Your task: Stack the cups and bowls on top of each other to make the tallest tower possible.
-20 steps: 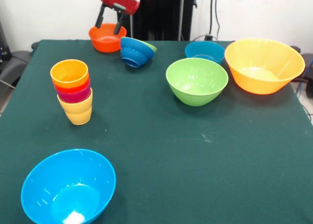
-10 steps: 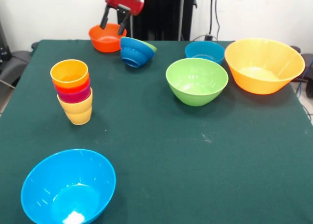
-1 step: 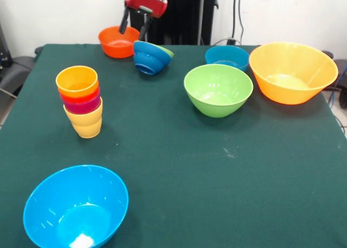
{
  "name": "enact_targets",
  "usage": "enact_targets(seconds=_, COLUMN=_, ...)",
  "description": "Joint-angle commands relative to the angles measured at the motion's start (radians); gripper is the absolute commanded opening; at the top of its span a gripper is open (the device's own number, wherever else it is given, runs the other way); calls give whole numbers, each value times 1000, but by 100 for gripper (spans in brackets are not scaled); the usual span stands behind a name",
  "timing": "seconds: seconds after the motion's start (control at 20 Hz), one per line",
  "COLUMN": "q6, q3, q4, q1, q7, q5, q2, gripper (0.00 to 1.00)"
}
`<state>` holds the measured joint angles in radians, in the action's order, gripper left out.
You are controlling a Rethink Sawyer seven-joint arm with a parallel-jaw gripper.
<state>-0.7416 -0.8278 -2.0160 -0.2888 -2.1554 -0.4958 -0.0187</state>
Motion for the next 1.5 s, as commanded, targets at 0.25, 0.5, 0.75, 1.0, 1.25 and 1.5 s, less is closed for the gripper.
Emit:
enact_targets(seconds=0.25, q6=10, q3=123, q4=5, q1=-54, q7=-46, q5=129, q2=106, gripper=100)
enact_targets(seconds=0.5, q6=-28, q3=130, q4=-2, q1=-66, q7=-47, q5=152, q2=147, gripper=100)
enact_targets(seconds=0.75, q6=-49, q3=143, q4=-8, q1=-71, q7=-48, q5=148, q2=168, gripper=100)
enact_targets(seconds=1.0, q6=-57, q3=154, q4=-9, q1=-86, q7=-51, q5=158, q2=181, gripper=100)
enact_targets(seconds=1.25, q6=-69, q3=171, q4=-2, q1=-99, q7=-55, q5=167, q2=200, gripper=100)
enact_targets(seconds=1.5, q6=-70, q3=192, q4=6, q1=-112, q7=-69, q5=177, q2=209, gripper=100)
